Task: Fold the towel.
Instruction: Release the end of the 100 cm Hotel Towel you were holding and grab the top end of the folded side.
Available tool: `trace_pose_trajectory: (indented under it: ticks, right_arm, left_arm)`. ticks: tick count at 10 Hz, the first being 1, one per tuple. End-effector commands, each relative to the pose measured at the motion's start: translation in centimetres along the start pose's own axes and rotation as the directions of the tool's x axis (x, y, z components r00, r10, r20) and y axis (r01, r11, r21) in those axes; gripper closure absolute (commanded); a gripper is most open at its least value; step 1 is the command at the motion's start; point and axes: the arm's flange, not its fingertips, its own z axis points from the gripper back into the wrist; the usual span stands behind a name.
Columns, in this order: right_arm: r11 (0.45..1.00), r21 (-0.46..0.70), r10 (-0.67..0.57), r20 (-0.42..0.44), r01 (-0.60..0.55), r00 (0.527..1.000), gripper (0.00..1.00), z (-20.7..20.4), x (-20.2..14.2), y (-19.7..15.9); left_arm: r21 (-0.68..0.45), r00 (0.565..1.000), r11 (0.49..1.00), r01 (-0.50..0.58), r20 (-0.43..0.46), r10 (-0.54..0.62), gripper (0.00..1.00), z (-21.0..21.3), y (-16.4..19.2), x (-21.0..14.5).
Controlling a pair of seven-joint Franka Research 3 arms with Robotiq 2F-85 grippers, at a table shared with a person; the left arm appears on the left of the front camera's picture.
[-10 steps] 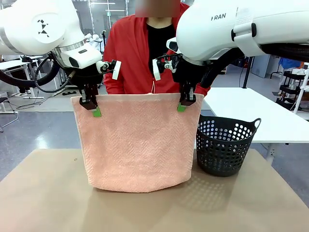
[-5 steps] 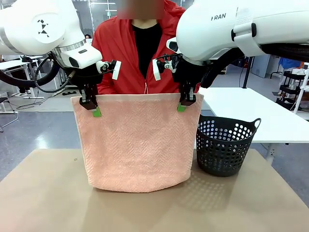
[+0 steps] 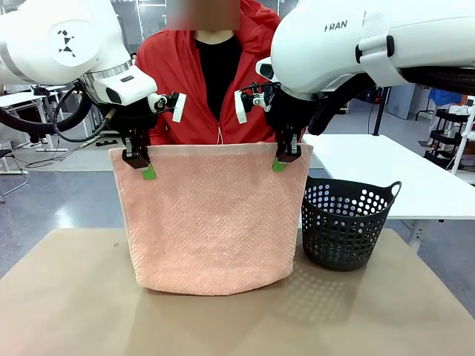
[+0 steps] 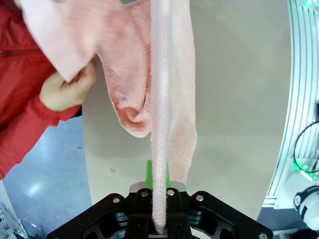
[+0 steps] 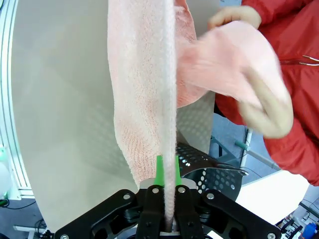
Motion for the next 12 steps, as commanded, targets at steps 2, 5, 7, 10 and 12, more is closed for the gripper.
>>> trace_pose_trajectory:
  ticks: [2,5,7,10,12]
  right_arm:
    - [1.0,-0.006,0.002,-0.006,-0.002,1.0,1.0,0.14,-0.09,-0.12]
    - [1.0,-0.006,0.002,-0.006,-0.002,1.0,1.0,0.14,-0.09,-0.12]
    - [1.0,-0.006,0.002,-0.006,-0.002,1.0,1.0,0.14,-0.09,-0.12]
    - [1.0,-0.006,0.002,-0.006,-0.002,1.0,1.0,0.14,-0.09,-0.12]
    - [1.0,-0.006,0.002,-0.006,-0.002,1.0,1.0,0.14,-0.09,-0.12]
  left_arm:
    - [0.004,1.0,1.0,0.002,0.002,-0.002,1.0,0.18,0.18,0.1]
    - [0.004,1.0,1.0,0.002,0.002,-0.002,1.0,0.18,0.18,0.1]
    - [0.004,1.0,1.0,0.002,0.002,-0.002,1.0,0.18,0.18,0.1]
    - [0.004,1.0,1.0,0.002,0.002,-0.002,1.0,0.18,0.18,0.1]
    - [0.004,1.0,1.0,0.002,0.002,-0.002,1.0,0.18,0.18,0.1]
